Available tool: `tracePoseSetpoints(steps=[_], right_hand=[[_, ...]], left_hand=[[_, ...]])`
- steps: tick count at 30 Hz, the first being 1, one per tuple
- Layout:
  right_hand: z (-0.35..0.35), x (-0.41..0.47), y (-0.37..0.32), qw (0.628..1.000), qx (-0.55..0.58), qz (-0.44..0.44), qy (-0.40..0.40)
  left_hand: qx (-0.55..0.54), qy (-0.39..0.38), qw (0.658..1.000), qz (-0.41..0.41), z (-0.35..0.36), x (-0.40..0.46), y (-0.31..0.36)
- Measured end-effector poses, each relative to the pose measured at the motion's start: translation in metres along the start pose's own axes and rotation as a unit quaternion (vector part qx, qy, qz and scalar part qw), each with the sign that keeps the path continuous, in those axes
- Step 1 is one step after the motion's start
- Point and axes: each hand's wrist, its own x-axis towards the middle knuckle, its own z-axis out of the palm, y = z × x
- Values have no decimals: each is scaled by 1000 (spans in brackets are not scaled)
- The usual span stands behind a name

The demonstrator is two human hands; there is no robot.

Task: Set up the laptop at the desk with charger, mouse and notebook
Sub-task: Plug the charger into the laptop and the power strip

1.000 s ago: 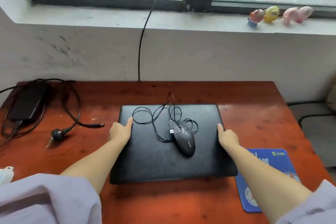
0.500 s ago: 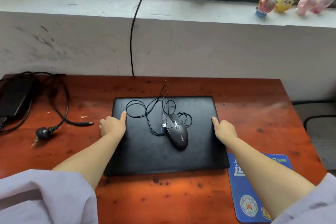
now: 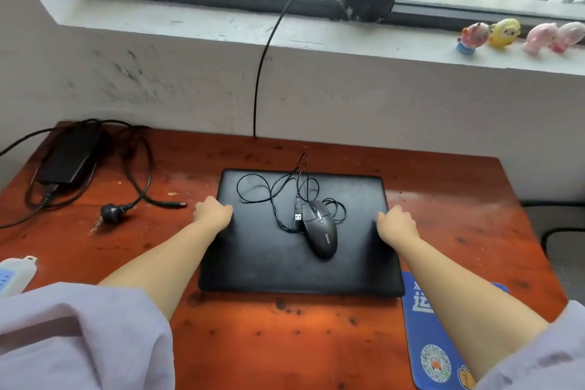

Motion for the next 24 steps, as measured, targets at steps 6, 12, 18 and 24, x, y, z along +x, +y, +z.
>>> tracePoseSetpoints(steps=[6, 12, 18, 24], right_hand=[[0, -33, -64, 972, 28, -187, 141], [45, -86, -134, 913, 7, -381, 146], [83, -104, -204, 890, 20, -451, 65], [104, -87, -256, 903, -79, -419, 45]], left_hand=[[-17, 19, 994, 104, -21, -24, -34], [57, 66, 981, 172, -51, -13, -83], [178, 40, 942, 283, -87, 49, -100], [372, 21, 841, 392, -89, 93, -102]])
